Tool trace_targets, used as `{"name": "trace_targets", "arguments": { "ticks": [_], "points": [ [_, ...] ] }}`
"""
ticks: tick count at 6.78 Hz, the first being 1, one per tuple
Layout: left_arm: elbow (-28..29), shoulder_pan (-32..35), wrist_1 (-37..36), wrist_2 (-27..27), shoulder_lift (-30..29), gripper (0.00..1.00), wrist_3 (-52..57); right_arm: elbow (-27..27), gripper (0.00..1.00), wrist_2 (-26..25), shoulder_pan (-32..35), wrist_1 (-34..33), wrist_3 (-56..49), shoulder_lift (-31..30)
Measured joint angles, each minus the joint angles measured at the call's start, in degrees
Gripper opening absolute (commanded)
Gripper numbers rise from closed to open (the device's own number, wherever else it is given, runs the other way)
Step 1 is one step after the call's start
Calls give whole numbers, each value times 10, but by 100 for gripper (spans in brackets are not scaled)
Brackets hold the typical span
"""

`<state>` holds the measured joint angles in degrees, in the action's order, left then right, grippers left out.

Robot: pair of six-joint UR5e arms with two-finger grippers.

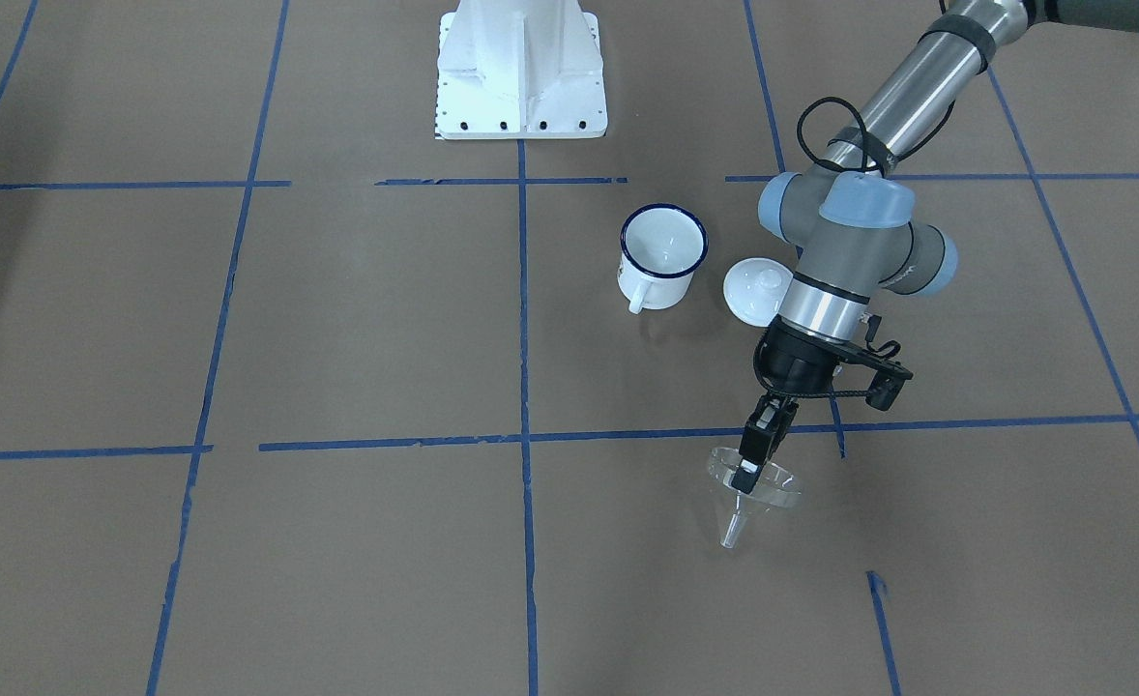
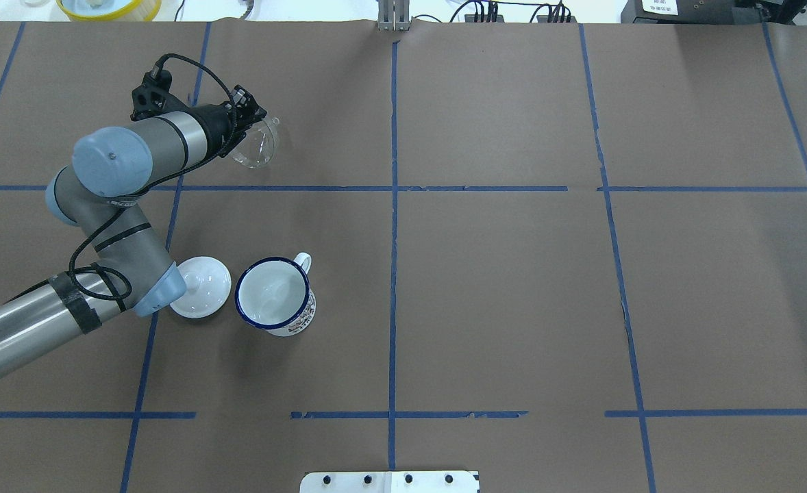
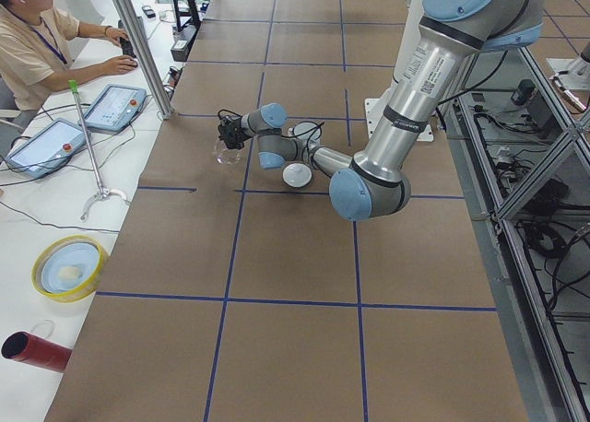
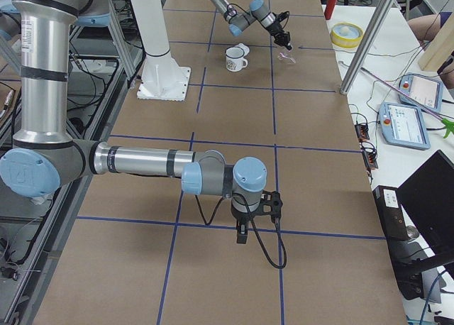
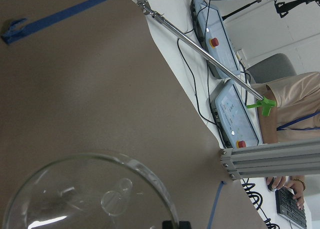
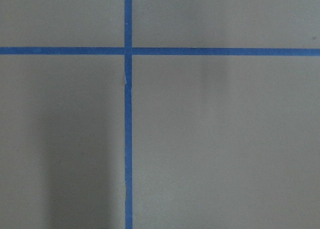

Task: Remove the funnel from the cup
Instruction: 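Lower the funnel onto the table and open the left gripper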

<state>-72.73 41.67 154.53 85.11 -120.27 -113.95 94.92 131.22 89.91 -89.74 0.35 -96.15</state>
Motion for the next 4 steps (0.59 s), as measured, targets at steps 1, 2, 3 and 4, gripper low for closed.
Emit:
{"name": "trace_targets", "arguments": {
  "ticks": [1, 2, 3, 4],
  "points": [
    [1, -1, 0, 0, 0, 100, 2, 0, 100, 0, 0, 0, 0, 0],
    [-2, -1, -1, 0, 1, 100, 4, 0, 100, 0, 0, 0, 0, 0],
    [-12, 0, -11, 2, 3, 100, 6, 0, 100, 0, 0, 0, 0, 0],
    [-43, 4, -49, 21, 9, 100, 18, 0, 100, 0, 0, 0, 0, 0]
  ]
}}
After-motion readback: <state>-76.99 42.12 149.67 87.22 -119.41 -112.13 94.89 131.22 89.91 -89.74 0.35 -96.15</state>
